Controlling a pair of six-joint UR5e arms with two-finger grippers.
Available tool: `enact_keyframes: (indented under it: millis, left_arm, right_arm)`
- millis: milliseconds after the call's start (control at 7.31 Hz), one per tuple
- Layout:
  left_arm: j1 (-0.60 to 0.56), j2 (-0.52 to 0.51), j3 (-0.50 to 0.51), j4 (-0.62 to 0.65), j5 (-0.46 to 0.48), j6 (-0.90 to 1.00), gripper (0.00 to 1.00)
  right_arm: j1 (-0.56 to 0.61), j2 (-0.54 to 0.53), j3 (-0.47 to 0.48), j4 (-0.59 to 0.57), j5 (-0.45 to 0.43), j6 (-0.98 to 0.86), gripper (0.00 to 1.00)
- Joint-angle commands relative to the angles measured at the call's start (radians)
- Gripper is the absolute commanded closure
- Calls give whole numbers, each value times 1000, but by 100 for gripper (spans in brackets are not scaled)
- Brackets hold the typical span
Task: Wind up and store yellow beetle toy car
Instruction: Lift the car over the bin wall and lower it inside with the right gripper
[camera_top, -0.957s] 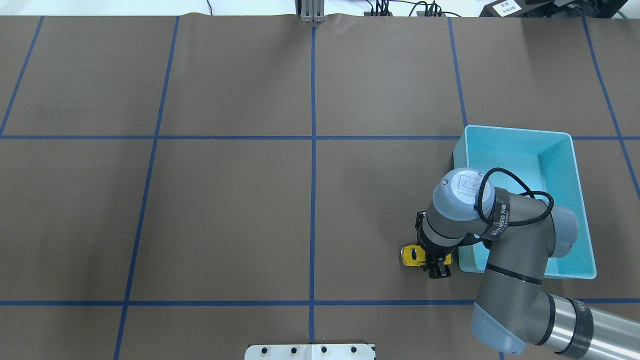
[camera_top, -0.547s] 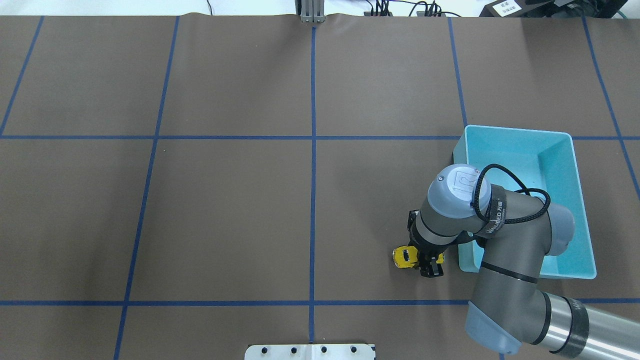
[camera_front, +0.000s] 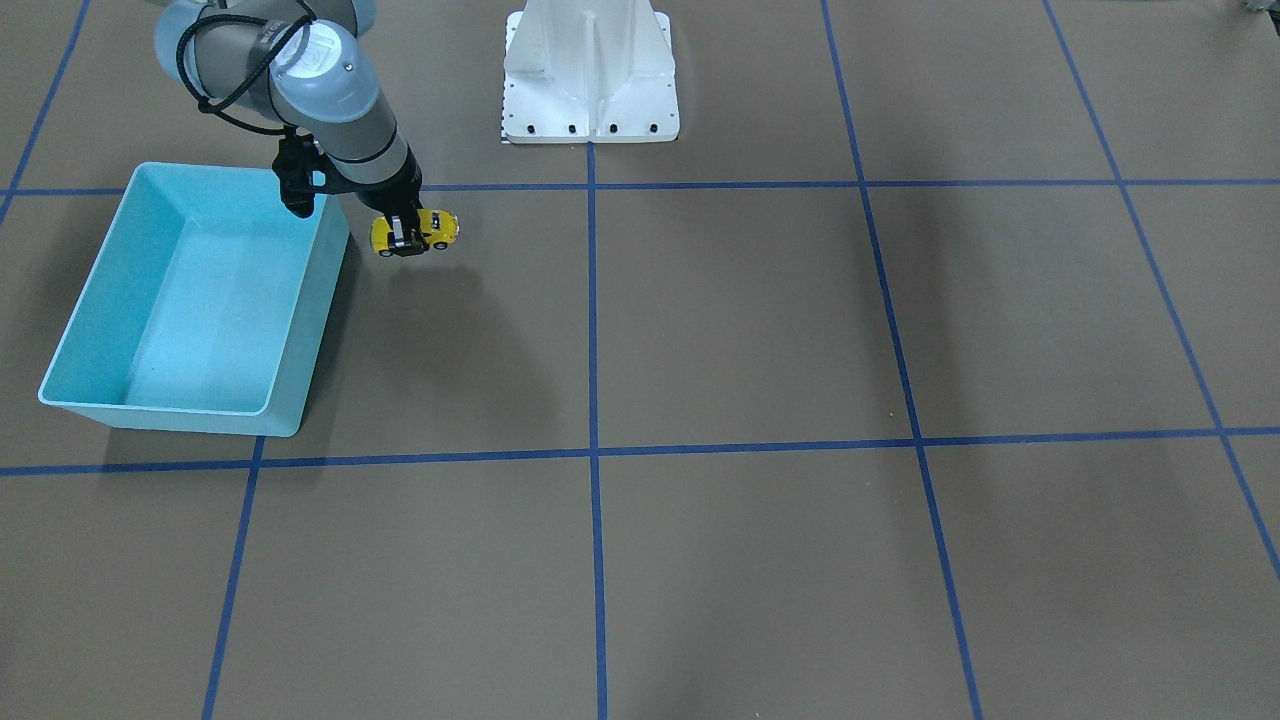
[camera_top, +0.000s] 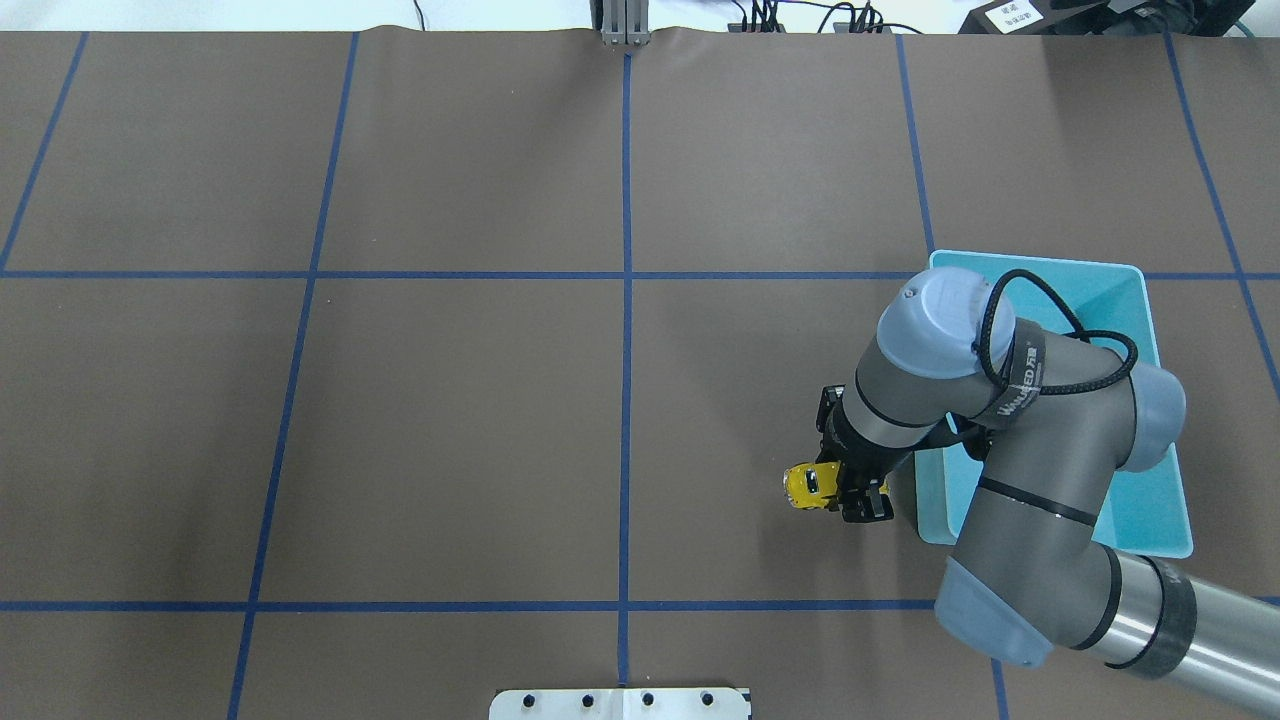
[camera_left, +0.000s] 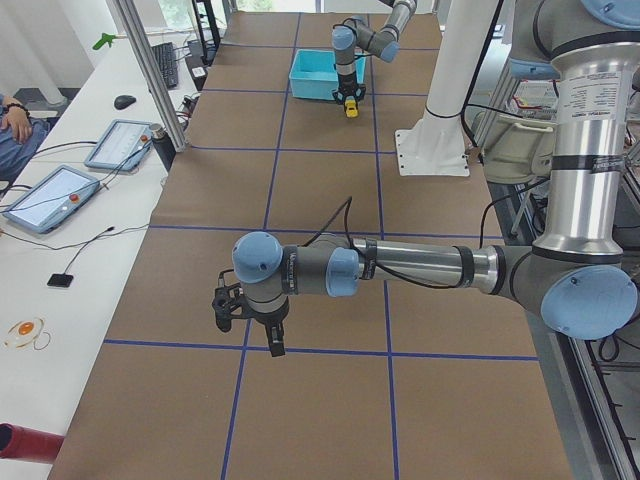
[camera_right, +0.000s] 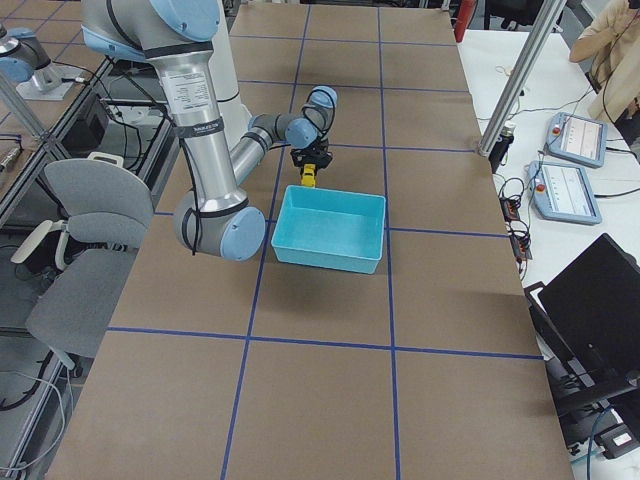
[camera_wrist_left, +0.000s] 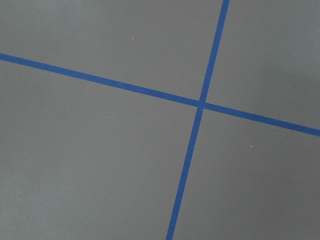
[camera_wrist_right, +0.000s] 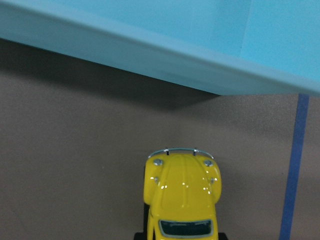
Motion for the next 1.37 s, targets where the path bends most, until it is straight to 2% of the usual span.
enact_keyframes:
  millis: [0,273,410,684,820,957,1230]
  left_arm:
    - [0,1,1,-5,-30,1,0]
    - [0,-14,10,-8,-38,1,0]
    - [0,-19,10,-3,-35,1,0]
    - [0,-16,18,-5,-36,7,0]
    - [0,-16,18,-9,-36,7,0]
    - [0,-17,18,-12,-36,10,0]
    - [0,-20,29,-14,-36,12,0]
  right_arm:
    - [87,15,-1,-64,28,-199,100]
    - [255,18,-27,-88,159,-422,100]
    - [300,20,-25,-88,199,-438,100]
    - [360,-35,-19,-88,213,-653,100]
    - [360,-110,2,-84,210,-767,100]
    - [362,-206,75,-84,210,-888,100]
    - [359,-271,99,-84,190,-1127,100]
